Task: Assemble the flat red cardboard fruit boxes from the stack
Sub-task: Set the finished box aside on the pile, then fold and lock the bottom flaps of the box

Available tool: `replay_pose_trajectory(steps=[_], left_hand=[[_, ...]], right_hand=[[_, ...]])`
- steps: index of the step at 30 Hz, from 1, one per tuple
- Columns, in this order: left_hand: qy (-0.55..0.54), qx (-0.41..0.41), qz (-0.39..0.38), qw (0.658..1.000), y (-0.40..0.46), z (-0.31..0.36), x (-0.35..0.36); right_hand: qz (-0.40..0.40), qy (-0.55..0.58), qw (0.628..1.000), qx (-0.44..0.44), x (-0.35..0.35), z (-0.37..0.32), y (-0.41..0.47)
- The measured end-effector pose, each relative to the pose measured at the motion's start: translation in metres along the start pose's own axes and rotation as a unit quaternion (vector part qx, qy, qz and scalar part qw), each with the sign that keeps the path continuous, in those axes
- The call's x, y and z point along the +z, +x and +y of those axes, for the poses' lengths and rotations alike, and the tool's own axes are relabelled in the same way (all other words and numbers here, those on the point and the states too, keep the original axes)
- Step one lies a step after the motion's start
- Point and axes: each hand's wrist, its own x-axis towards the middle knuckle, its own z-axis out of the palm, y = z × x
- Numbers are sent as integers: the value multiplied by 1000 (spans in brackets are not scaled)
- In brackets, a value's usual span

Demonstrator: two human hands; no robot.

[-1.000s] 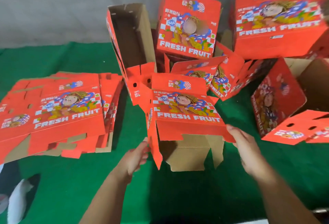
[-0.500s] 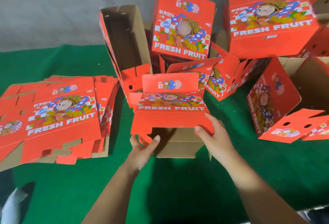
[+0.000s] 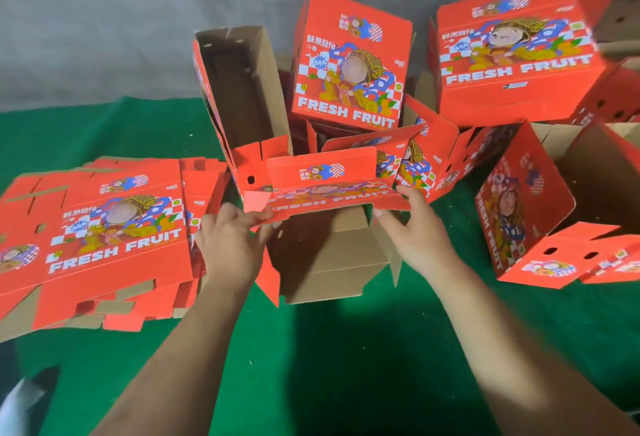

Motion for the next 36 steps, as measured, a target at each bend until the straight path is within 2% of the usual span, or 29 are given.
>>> replay_pose_trajectory(steps=[2, 4, 6, 9, 11, 13, 18, 19, 21, 22, 23, 24, 26, 27, 28, 30, 31, 32, 34, 36], left_hand=[[-33, 44, 37, 998, 6, 10, -10], [-157, 84, 6, 984, 12, 18, -19], [-228, 105, -42, 967, 14, 26, -22], [-273, 109, -55, 954, 5, 37, -14], [-290, 62, 4, 955, -2, 46, -7], [-305, -4, 72, 950, -7, 54, -1], [-331, -96, 187, 920, -15, 78, 3], [-332, -109, 198, 916, -15, 82, 4], [-336, -127, 206, 910, -11, 92, 2], [-334, -127, 211, 910, -10, 96, 0], [-330, -120, 217, 911, -11, 98, 0], [-326, -111, 223, 912, -11, 100, -1], [-324, -105, 234, 911, -9, 99, 0], [-325, -112, 236, 909, -6, 97, 1], [-325, -127, 235, 907, -3, 96, 1], [-319, -140, 244, 905, 1, 94, 2], [-317, -131, 251, 905, 1, 93, 4], [-318, -121, 251, 906, -1, 92, 5], [-327, -110, 229, 910, -9, 92, 6], [-332, -90, 189, 920, -22, 94, 7]], right_hand=[[-4, 16, 1000, 22, -9, -3, 13], [3, 57, 998, 38, -14, -11, 28], [20, 74, 997, 17, -13, -22, 43], [-23, -50, 997, -50, -4, -36, 54], [-70, -143, 986, -56, 2, -37, 55], [-74, -154, 984, -43, 2, -40, 51], [12, 45, 999, -14, 12, -46, -14], [11, 21, 1000, -8, 20, -42, -30], [-42, -70, 997, 11, 37, -29, -63], [-58, -75, 995, 30, 43, -25, -68], [-63, -37, 996, 54, 45, -20, -74], [-56, 67, 994, 69, 48, -18, -74], [-32, 250, 967, 35, 44, -11, -77], [-25, 275, 961, 14, 44, -7, -79], [-24, 240, 970, -24, 46, -7, -84], [-29, 99, 988, -112, 58, -3, -102], [11, 34, 991, -131, 64, 5, -103], [40, 13, 992, -118, 67, 11, -99], [91, 51, 992, -66, 72, 13, -83], [98, 45, 994, -28, 71, 9, -64]])
